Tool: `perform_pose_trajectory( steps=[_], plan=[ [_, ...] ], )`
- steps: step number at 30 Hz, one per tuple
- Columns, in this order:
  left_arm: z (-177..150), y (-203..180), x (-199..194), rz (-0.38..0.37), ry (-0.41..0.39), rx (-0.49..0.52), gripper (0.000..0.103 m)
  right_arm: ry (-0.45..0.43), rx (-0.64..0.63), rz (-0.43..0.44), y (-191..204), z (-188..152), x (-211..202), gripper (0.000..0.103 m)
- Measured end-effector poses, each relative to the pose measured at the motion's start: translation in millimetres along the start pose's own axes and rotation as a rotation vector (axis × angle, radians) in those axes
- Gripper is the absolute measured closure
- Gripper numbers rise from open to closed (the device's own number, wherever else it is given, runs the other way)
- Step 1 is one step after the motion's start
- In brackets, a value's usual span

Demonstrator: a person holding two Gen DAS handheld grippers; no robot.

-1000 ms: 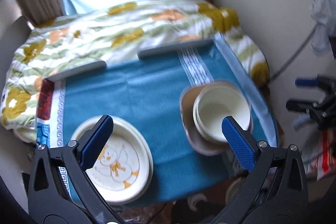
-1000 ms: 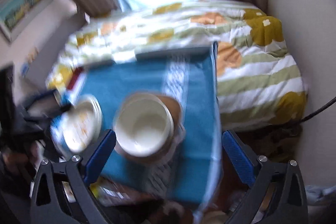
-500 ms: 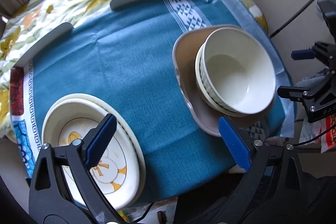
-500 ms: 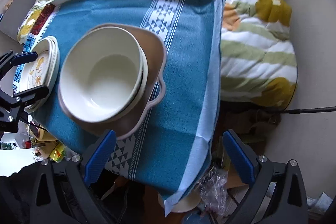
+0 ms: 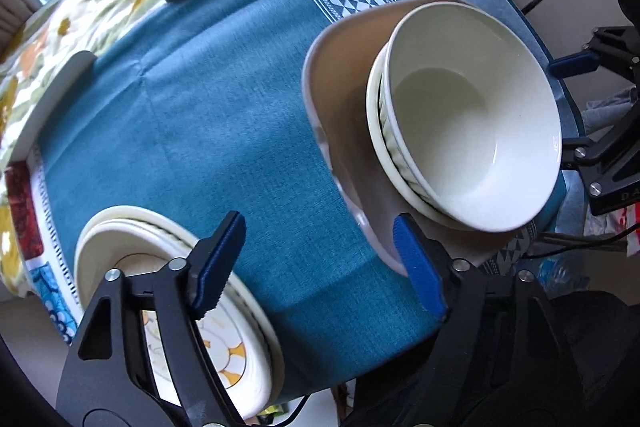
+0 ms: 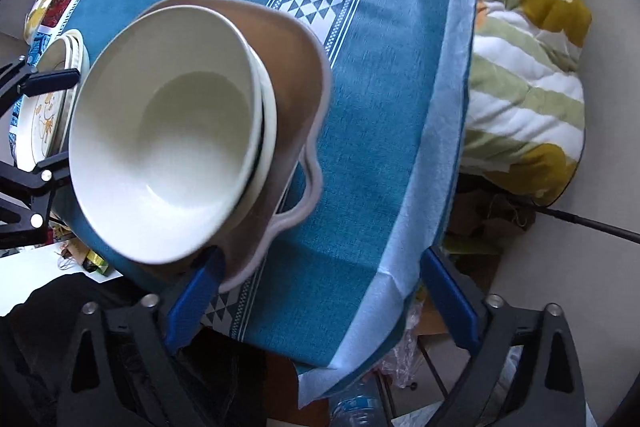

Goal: Organize plates and bowls
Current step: 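Grip the mauve bowl holding the nested bowls with both grippers and lift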

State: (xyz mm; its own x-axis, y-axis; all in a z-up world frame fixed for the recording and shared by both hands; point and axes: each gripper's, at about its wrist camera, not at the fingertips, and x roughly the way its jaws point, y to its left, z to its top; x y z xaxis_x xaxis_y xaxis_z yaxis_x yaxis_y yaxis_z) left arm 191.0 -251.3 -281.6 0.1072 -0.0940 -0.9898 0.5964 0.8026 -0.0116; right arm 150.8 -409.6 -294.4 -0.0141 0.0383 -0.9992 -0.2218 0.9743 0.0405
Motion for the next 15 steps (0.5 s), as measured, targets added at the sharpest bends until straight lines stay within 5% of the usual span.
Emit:
perform_pose_trajectory(
  steps=[3, 9, 15],
  plan=[
    [2, -1, 9, -0.037, 0.006, -0.002, 0.045, -0.026, -0.039, 0.012, 11, 1, 4, 0.045],
    [8, -11, 24, -0.083, -0.003, 0.016, 0.075, -0.107, -0.098, 0.04, 25, -3, 13, 0.07],
    [7, -25, 34, -0.103, -0.018, 0.034, 0.089, -0.203, -0.084, 0.082, 30, -12, 23, 0.082]
  ],
)
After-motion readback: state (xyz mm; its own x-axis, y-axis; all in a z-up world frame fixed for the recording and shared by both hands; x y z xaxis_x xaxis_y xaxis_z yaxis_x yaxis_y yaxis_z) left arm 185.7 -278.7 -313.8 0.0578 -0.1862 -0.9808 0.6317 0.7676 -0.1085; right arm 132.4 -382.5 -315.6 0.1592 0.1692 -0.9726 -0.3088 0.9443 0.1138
